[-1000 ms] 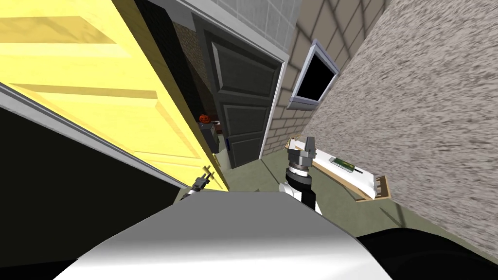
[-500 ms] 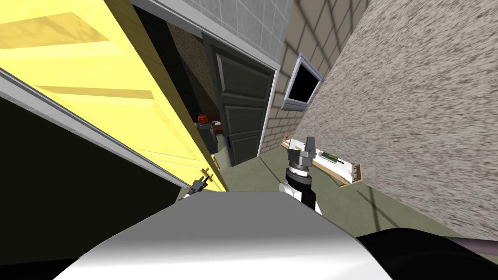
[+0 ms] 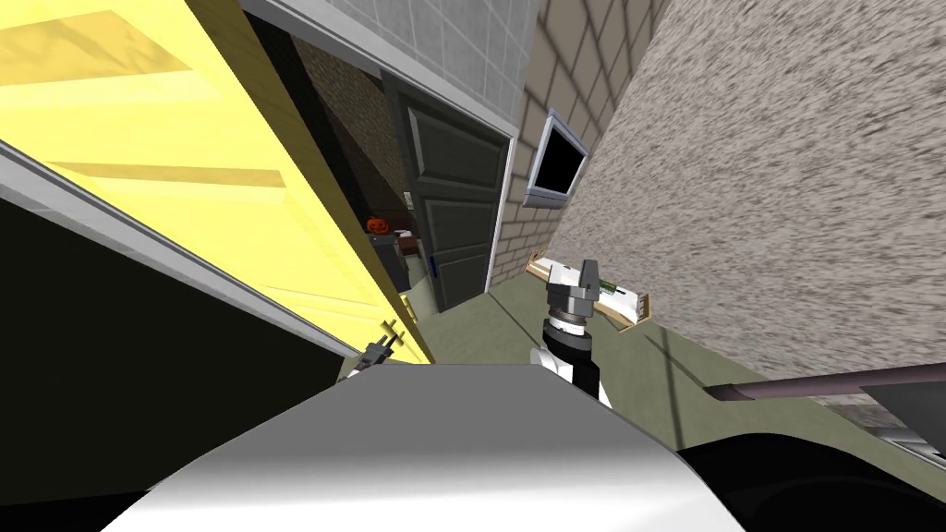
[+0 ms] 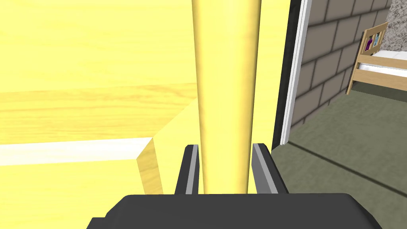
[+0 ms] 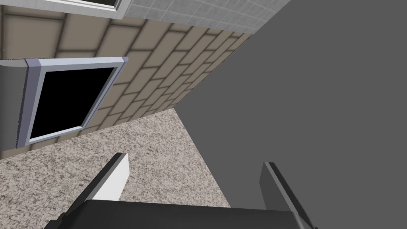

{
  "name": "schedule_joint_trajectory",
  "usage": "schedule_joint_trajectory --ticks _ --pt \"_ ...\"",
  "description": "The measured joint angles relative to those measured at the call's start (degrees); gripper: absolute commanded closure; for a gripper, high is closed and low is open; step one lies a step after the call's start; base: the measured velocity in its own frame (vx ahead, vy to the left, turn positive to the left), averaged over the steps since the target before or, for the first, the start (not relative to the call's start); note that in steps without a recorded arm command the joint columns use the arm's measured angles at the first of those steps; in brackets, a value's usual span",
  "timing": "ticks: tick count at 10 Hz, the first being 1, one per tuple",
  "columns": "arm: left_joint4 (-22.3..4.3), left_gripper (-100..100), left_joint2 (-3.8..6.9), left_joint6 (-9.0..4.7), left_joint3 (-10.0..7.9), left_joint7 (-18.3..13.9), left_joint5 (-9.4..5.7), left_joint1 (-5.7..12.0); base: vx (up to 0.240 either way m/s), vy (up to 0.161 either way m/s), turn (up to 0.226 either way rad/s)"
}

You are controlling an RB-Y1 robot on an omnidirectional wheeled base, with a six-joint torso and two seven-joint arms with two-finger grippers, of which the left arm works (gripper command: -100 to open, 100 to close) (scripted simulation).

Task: Pull the door open

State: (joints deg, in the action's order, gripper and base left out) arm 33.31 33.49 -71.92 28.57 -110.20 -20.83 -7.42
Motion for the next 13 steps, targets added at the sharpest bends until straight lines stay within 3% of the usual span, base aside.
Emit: schedule_joint_trajectory --ticks 5,8,10,11,13 --pt "-1.40 100 0.37 -1.85 0.58 -0.75 0.37 -0.13 -0.204 0.079 -0.151" --pt "-1.60 100 0.48 -2.24 0.80 -0.92 0.51 -0.23 -0.142 0.066 -0.109" --pt "-3.03 100 0.56 -4.10 0.94 -1.20 0.59 -0.76 -0.165 0.086 -0.181" --pt "-2.10 100 0.92 -4.66 0.89 -0.97 0.52 -1.89 -0.124 0.058 -0.069" --pt "-2.84 100 0.95 -5.83 1.13 -1.10 0.68 -2.33 -0.059 0.025 -0.040"
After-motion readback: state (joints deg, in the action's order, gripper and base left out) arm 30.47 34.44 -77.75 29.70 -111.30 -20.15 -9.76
